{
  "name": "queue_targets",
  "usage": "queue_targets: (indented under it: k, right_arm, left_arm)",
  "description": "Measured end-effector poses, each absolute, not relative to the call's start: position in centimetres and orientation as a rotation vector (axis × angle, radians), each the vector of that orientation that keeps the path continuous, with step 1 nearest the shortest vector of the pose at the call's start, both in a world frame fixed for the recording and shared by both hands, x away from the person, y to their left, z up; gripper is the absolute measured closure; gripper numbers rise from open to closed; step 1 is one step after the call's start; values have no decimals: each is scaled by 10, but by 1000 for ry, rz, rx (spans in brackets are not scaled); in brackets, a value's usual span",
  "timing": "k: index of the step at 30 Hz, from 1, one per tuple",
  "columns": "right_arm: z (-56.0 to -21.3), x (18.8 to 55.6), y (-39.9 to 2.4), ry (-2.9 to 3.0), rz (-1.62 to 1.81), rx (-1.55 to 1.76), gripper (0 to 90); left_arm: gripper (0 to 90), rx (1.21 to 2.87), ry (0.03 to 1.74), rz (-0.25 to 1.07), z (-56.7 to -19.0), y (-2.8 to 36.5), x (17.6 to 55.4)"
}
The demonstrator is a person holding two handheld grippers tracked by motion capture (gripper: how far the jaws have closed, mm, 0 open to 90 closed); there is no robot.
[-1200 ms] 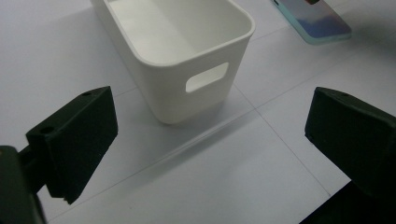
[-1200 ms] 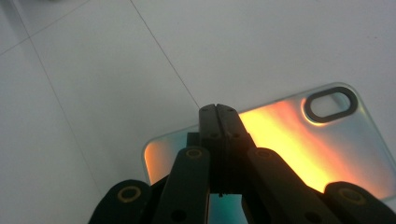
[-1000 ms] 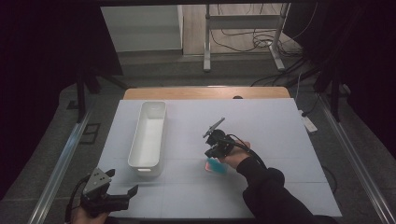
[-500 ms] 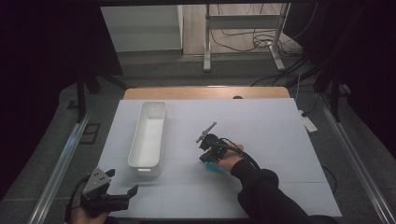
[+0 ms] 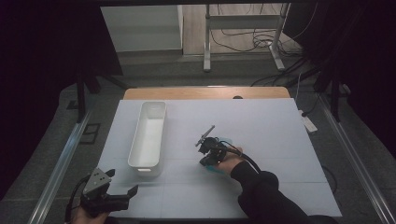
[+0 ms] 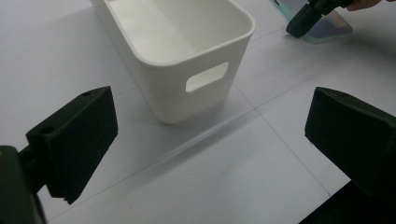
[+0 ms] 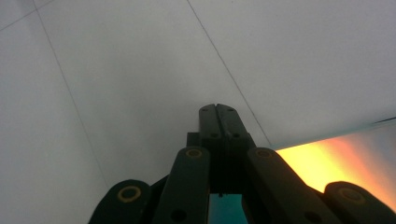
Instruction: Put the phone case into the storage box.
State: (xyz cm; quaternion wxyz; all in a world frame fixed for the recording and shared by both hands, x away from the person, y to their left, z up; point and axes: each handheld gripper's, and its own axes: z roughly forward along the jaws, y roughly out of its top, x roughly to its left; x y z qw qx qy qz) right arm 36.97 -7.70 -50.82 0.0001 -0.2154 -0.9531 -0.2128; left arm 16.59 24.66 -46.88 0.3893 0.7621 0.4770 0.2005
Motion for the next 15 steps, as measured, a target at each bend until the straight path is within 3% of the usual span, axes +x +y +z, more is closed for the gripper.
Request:
queue_targets:
  k: [15]
  right_arm:
    - [-507,363,-99,-2991,-652,-692,892]
  left_arm:
    - [35,1942,1214,514,-469,246,166]
